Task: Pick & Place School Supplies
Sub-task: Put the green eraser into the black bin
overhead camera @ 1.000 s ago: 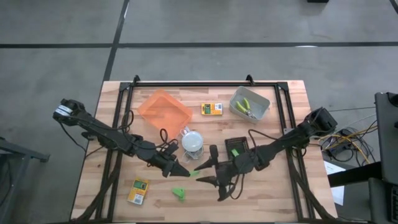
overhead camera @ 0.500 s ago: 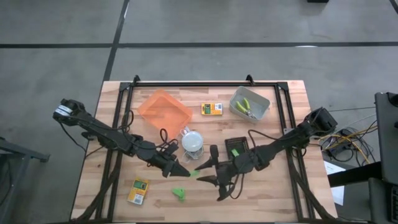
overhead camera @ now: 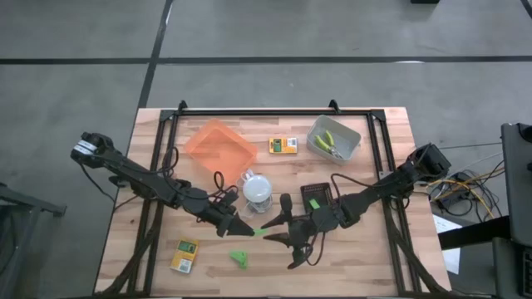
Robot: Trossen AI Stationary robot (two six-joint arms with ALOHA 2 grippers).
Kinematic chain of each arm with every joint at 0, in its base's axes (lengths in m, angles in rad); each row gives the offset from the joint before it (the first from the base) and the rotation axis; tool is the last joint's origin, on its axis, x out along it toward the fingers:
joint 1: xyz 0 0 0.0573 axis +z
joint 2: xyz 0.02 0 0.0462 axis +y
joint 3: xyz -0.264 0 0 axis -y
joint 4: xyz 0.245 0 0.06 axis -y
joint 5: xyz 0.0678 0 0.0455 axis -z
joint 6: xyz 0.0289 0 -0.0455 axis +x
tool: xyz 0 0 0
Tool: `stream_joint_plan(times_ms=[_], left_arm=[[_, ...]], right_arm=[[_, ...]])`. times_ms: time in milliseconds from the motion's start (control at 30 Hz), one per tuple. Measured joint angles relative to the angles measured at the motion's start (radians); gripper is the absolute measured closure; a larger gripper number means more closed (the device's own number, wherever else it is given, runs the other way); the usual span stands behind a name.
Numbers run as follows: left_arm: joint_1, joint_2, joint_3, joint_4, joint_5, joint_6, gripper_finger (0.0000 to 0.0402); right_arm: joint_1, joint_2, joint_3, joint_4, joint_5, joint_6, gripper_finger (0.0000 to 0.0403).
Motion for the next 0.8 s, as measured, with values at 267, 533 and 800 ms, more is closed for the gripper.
stream_joint_plan(times_ms=[267, 533, 800], left_arm=[[0.0, 0.0, 0.0, -0.001, 0.002, 0.005, 0.0316], [0.0, 0.0, -0.001, -0.001, 0.002, 0.009, 0.0316], [0.0, 0.0, -0.001, -0.002, 0.022, 0.009, 0.0316]], right_arm=[[0.0, 0.0, 0.0, 0.004, 0.0, 0.0, 0.0308], [0.0, 0.0, 0.0, 0.006, 0.0, 0.0, 0.0334], [-0.004, 0.0, 0.0, 0.006, 0.023, 0.0, 0.0364]])
